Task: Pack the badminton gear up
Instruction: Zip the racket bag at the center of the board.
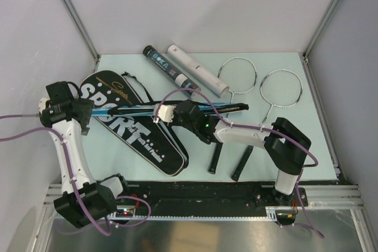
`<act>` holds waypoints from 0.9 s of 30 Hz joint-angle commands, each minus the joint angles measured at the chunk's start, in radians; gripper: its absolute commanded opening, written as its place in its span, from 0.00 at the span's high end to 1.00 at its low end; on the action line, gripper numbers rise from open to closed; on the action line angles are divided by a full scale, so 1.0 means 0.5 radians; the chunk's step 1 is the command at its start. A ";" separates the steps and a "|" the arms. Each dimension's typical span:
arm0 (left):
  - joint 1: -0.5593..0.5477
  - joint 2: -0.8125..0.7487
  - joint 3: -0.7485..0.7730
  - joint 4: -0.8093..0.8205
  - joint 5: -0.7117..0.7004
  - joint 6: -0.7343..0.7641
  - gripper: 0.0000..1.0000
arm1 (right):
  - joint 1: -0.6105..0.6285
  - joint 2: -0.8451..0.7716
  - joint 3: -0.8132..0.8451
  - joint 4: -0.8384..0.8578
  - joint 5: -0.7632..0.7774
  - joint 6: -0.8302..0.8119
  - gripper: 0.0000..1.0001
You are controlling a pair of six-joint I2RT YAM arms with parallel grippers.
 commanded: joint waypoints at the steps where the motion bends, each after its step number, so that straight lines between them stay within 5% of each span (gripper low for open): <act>1: 0.036 0.056 0.049 0.041 0.145 0.008 0.22 | -0.003 -0.122 0.014 0.131 -0.090 0.089 1.00; 9: 0.056 0.141 -0.017 0.052 0.284 -0.038 0.33 | -0.001 -0.142 -0.001 0.136 -0.150 0.110 1.00; 18: 0.069 0.232 -0.081 0.053 0.473 -0.098 0.81 | -0.024 -0.193 -0.002 0.079 -0.261 0.186 0.99; 22: 0.068 0.210 -0.088 0.054 0.474 -0.147 0.97 | 0.006 -0.238 -0.001 0.050 -0.273 0.284 0.88; 27: 0.068 0.177 -0.108 0.052 0.521 -0.246 1.00 | 0.084 -0.329 -0.002 0.077 -0.215 0.527 0.66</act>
